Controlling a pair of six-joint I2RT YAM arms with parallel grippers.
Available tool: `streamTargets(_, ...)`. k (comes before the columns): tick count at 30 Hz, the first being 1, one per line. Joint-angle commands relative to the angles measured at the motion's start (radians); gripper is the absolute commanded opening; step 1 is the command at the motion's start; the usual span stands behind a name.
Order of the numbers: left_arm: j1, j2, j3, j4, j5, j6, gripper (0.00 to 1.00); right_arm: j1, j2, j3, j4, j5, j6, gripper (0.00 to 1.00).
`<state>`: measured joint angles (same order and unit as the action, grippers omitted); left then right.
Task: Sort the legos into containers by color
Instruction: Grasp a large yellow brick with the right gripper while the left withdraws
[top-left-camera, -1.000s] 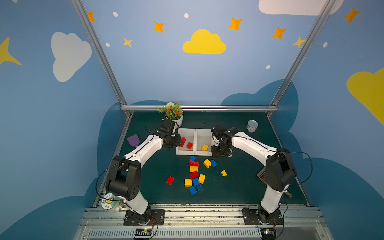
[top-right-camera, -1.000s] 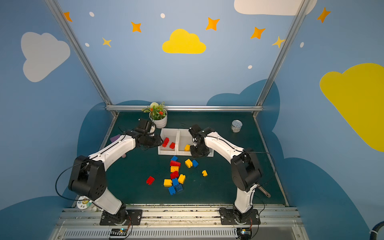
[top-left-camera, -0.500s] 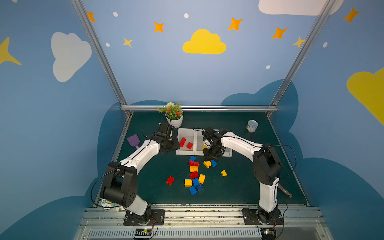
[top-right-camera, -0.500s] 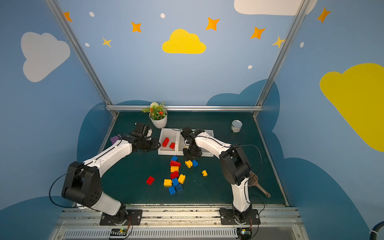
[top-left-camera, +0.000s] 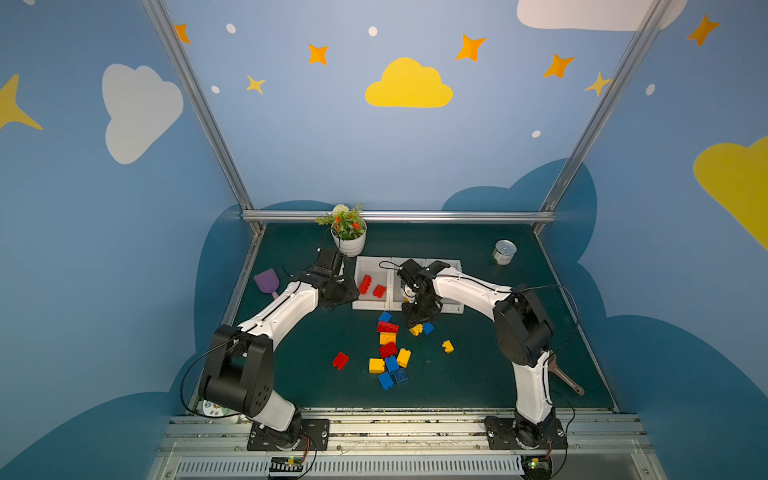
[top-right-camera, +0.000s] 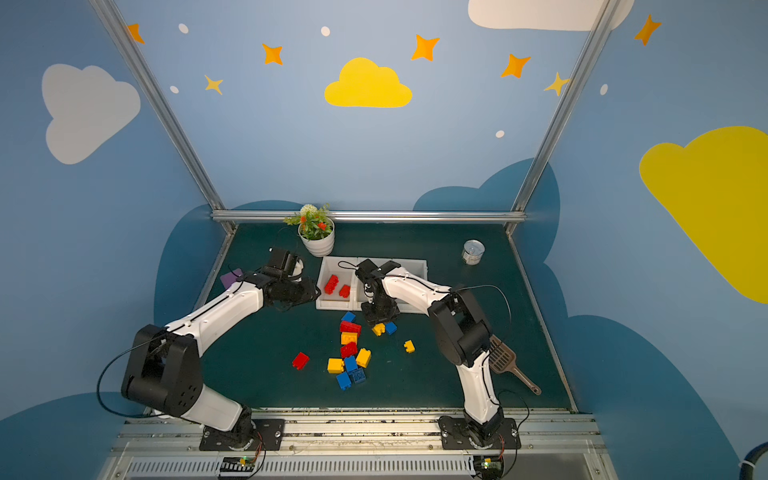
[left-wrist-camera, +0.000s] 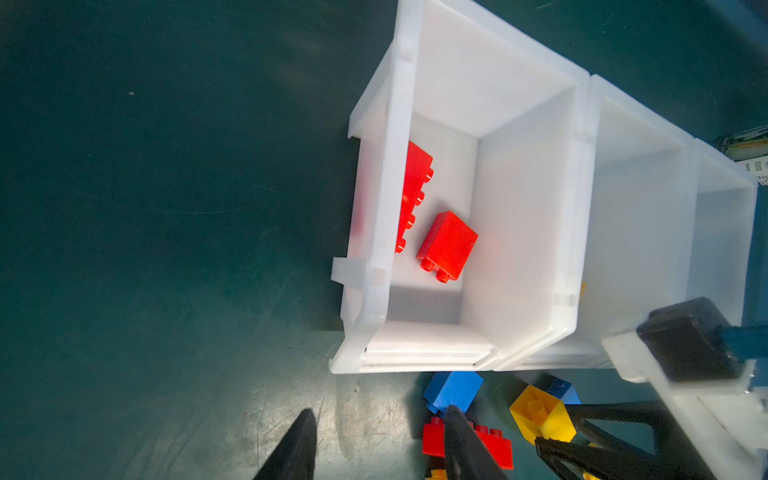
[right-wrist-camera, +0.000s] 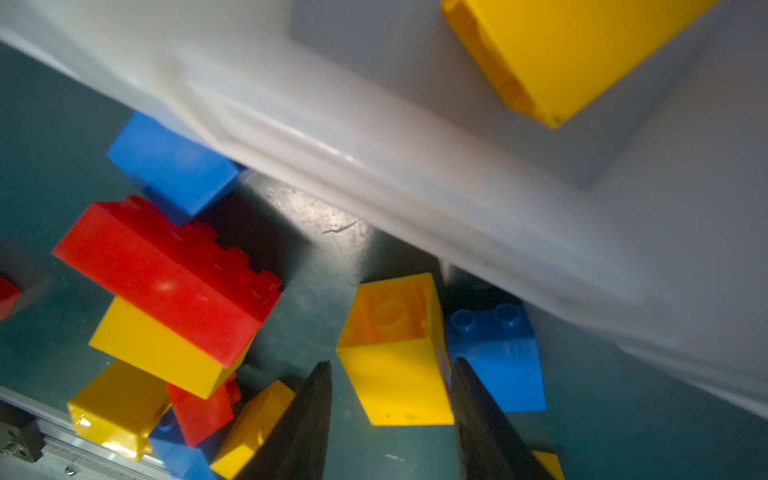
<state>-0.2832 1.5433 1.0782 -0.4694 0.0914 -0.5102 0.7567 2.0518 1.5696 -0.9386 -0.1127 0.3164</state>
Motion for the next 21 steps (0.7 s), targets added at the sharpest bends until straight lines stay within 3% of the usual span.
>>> streamTargets(1,0.003,-0.031,-0.012,0.0,0.008,-0.005,0.51,0.007,0.025,0.025,-0.015,0.017,0.005,0.43)
streamTargets(9,0.004,-0.043,-0.024,0.0,0.004,-0.006,0.51,0.02,0.027,0.026,-0.018,0.026,0.006,0.27)
streamTargets(16,0.004,-0.056,-0.029,-0.01,-0.006,-0.007,0.51,0.024,-0.044,0.043,-0.036,0.037,-0.027,0.24)
streamTargets(21,0.004,-0.096,-0.089,0.031,-0.019,-0.042,0.51,0.001,-0.041,0.18,-0.11,0.05,-0.102,0.24)
